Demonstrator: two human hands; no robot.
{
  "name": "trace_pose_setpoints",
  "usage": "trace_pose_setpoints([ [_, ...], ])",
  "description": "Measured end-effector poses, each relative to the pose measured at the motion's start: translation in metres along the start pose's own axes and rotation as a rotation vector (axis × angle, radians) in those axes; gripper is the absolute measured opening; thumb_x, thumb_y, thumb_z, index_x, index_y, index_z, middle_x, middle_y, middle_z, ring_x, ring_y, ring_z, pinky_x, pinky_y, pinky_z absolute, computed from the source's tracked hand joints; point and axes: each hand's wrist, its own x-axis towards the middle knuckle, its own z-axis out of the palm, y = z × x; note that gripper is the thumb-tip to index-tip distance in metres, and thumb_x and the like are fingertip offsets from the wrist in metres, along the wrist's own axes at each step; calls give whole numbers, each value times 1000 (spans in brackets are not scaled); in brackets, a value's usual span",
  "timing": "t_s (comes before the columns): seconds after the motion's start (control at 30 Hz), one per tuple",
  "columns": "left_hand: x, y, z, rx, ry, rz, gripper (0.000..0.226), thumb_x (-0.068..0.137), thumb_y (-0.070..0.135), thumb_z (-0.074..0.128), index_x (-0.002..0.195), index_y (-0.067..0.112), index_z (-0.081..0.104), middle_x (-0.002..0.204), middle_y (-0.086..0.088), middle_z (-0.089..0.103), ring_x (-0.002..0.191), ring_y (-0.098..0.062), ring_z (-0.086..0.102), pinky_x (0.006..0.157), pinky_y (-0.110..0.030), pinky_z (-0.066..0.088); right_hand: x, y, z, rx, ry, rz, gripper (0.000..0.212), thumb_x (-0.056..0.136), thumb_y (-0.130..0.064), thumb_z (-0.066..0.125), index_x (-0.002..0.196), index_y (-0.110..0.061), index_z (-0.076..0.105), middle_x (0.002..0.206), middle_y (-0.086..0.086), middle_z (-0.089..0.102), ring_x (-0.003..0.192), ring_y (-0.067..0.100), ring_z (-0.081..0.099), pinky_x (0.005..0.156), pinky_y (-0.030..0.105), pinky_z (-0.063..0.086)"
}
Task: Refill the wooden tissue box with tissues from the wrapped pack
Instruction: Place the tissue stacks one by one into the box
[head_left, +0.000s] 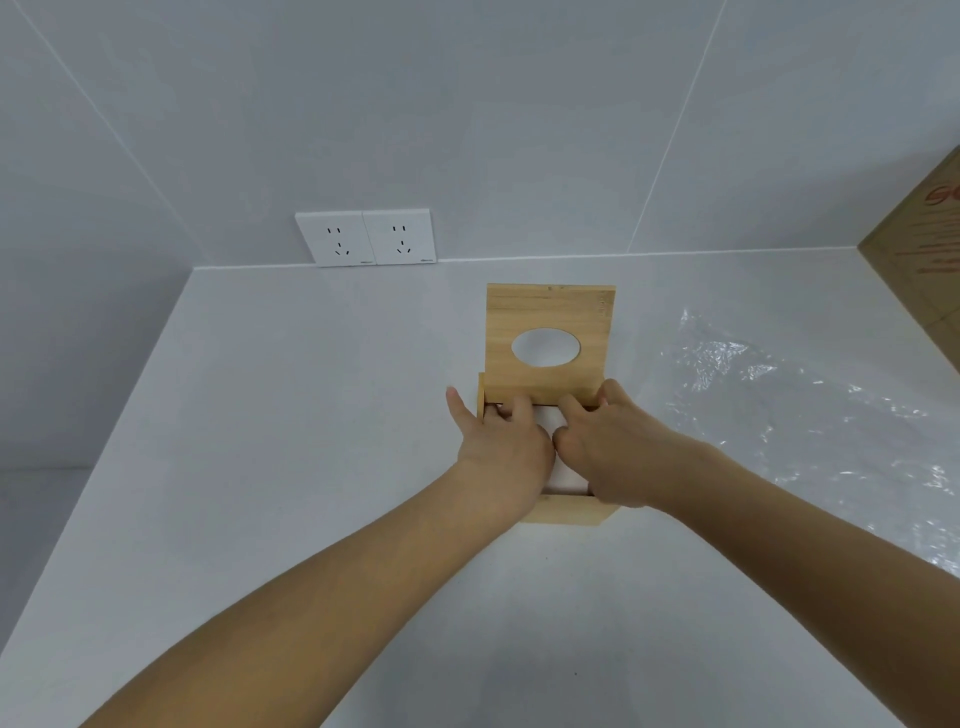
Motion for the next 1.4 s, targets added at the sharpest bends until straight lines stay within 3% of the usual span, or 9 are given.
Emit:
trace_pose_setpoints([
  [0.27, 4, -7, -6, 34, -92, 44, 36, 90, 2, 46, 125, 7, 48, 134, -14, 29, 123, -31, 37, 107, -70, -6, 2, 2, 5, 50, -62, 35, 14, 79, -2, 48, 86, -13, 48, 99, 7, 35, 91, 26, 48, 107, 44, 20],
  [0.43, -2, -18, -9, -51, -46, 100, 37, 88, 1, 45, 124, 8, 44, 127, -10, 37, 110, -26, 49, 111, -65, 8, -3, 7, 9, 181, -51, 81, 16, 78, -2, 50, 91, -12, 50, 105, 4, 38, 88, 22, 49, 110, 44, 14],
  [0.6, -10, -37, -15, -255, 38, 193, 26, 91, 21, 52, 115, 12, 50, 120, -3, 52, 107, -23, 54, 104, -40, 31, -11, 16, 8, 358, -18, 96, 24, 81, -12, 59, 104, -12, 52, 114, -2, 47, 84, 14, 44, 111, 39, 7],
  [0.77, -16, -62, -24, -877, 449, 7, 10, 93, 27, 54, 87, 20, 55, 77, 5, 64, 80, -23, 62, 74, -34, 48, -20, 36, 14, 817, 488, 237, 15, 79, -15, 71, 90, -11, 60, 81, -8, 57, 76, 15, 56, 98, 31, 33],
  [0.87, -10, -69, -12, -1144, 650, -242, 10, 93, 19, 55, 102, 18, 51, 74, 7, 61, 76, -19, 60, 71, -32, 48, -19, 42, 24, 1196, 711, 480, 25, 78, -8, 72, 97, -16, 57, 84, -4, 55, 78, 13, 55, 77, 17, 42],
  [0.97, -1, -72, 0, -1494, 517, -352, 28, 93, 11, 54, 118, 22, 51, 96, 5, 59, 86, -13, 54, 71, -23, 42, -13, 44, 33, 1742, 575, 563, 42, 82, -12, 69, 117, -28, 51, 109, 2, 53, 99, 17, 56, 86, 35, 48],
  [1.13, 4, -67, 18, -1868, 78, -267, 50, 94, 4, 50, 129, 40, 50, 136, 4, 46, 121, -20, 45, 101, -56, 34, -5, 43, 42, 2092, 446, 460, 49, 86, -10, 63, 125, -37, 52, 126, 11, 53, 115, 25, 55, 90, 56, 50],
  [1.23, 8, -65, 23, -1951, 30, -209, 50, 94, -3, 45, 125, 36, 56, 132, 0, 53, 123, -26, 48, 98, -67, 36, 0, 40, 44, 2148, 431, 383, 43, 89, -3, 58, 121, -31, 58, 115, 10, 61, 103, 25, 62, 82, 55, 54],
  [1.4, 7, -59, 20, -2052, 13, -183, 46, 97, -7, 35, 117, 28, 59, 112, 1, 62, 105, -23, 57, 86, -56, 48, 3, 38, 50, 2119, 436, 367, 39, 89, 4, 54, 110, -27, 64, 100, 7, 67, 92, 26, 66, 77, 53, 54],
])
